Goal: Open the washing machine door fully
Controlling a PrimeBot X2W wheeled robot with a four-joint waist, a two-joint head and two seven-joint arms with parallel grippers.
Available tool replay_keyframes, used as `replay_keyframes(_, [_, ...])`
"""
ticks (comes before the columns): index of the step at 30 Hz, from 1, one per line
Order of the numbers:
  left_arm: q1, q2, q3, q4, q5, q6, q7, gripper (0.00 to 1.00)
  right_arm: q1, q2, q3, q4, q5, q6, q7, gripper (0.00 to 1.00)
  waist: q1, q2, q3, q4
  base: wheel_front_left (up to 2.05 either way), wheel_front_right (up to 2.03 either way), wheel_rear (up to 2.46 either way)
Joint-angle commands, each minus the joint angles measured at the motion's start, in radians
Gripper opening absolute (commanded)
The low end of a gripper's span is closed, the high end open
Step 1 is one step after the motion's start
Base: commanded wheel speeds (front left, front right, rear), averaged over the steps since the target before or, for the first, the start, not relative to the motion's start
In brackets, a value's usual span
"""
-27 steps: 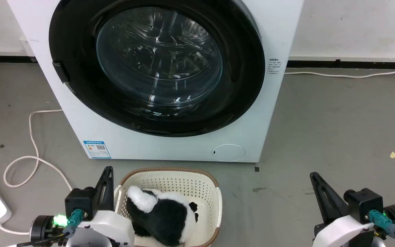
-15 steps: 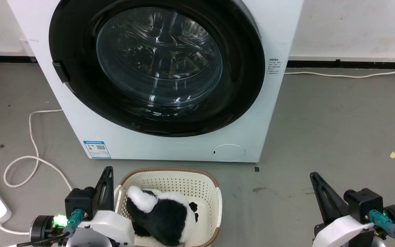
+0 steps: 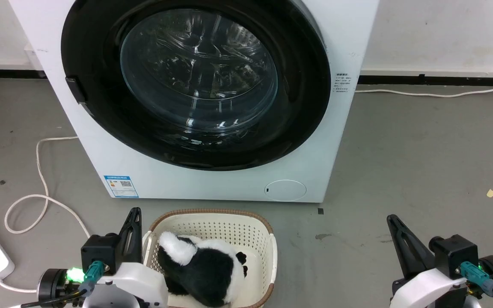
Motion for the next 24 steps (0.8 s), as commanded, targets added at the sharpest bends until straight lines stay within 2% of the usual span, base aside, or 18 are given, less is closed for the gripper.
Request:
replay_keyframes(1, [0.018,0.002,0.000,-0.004,0.009,-0.004,0.000,0.00,-0.012,0.000,-0.001,0.002,0.005,-0.001,0.000,0.00,0.0000,0.0000,0.000,0.000,0.00,0.00,0.00])
replay_keyframes(24, [0.018,0.002,0.000,-0.004,0.009,-0.004,0.000,0.00,-0.012,0.000,-0.001,0.002,0.005,-0.001,0.000,0.00,0.0000,0.0000,0.000,0.000,0.00,0.00,0.00])
